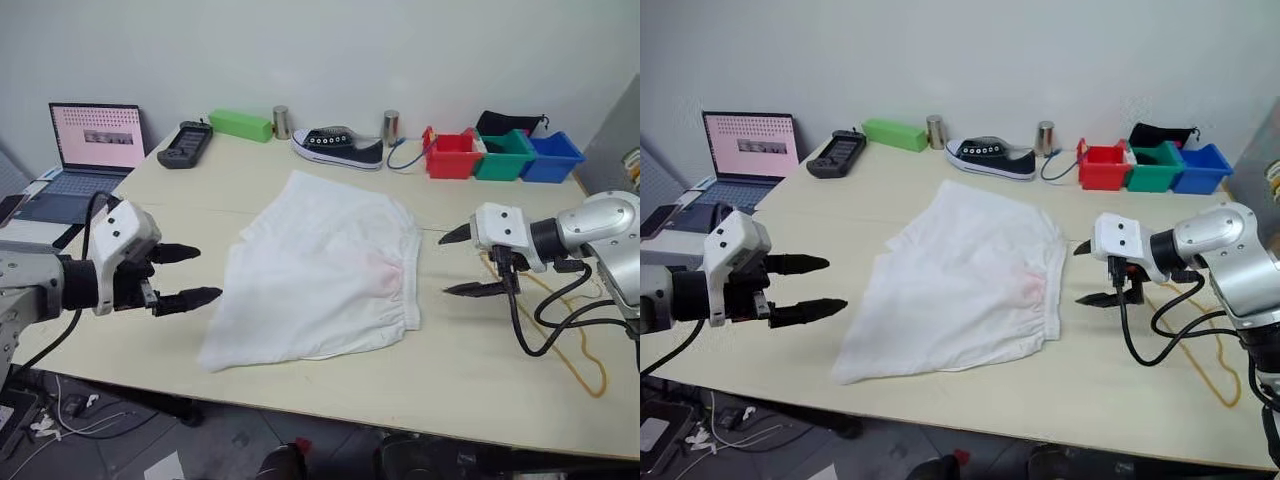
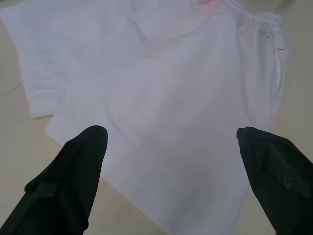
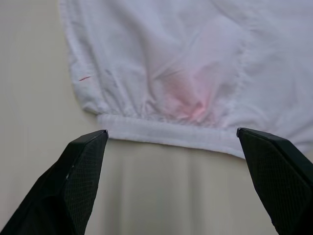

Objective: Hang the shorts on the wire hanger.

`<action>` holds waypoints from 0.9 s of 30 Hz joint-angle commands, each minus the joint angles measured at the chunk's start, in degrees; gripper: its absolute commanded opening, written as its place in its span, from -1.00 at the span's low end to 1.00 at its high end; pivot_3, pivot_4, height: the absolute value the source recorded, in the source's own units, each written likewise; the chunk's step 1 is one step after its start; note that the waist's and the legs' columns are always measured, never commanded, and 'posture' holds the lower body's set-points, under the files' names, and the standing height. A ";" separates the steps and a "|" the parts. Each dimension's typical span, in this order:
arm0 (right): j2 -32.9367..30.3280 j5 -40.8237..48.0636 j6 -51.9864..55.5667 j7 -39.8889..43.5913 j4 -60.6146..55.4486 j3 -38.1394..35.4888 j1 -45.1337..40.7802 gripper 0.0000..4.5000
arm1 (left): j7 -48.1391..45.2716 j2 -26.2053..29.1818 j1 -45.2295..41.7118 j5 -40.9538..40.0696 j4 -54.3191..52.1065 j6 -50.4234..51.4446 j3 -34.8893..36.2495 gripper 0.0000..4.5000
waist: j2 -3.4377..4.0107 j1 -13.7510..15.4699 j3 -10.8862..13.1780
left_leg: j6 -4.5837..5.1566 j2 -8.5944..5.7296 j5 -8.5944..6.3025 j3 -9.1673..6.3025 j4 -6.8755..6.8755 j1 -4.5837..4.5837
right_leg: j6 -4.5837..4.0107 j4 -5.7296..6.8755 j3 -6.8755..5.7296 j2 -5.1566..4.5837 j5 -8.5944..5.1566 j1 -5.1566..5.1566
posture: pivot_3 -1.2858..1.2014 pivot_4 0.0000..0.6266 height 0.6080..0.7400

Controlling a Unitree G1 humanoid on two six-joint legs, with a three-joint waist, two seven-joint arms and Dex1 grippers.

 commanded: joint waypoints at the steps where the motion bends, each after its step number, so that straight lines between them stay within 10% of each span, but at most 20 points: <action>1: 0.42 -0.39 -1.96 1.34 0.09 -0.28 -1.67 0.99 | 0.92 0.20 -0.66 1.32 0.37 -2.33 1.81 1.00 | 0.00 0.01 0.00 | 0.00 0.01 0.00 0.00 0.00 0.01 | 0.00 0.01 0.00 0.00 0.01 0.00 | -0.09 -1.00 1.00; 27: 13.84 -13.95 -16.08 -6.31 7.25 10.79 4.35 0.99 | 10.84 -12.85 17.88 18.93 -4.08 -20.89 -12.68 1.00 | -0.13 0.26 -1.15 | 0.05 -0.01 0.05 -0.10 0.27 0.26 | -0.05 0.84 0.03 0.06 0.06 0.02 | -0.08 -1.00 1.00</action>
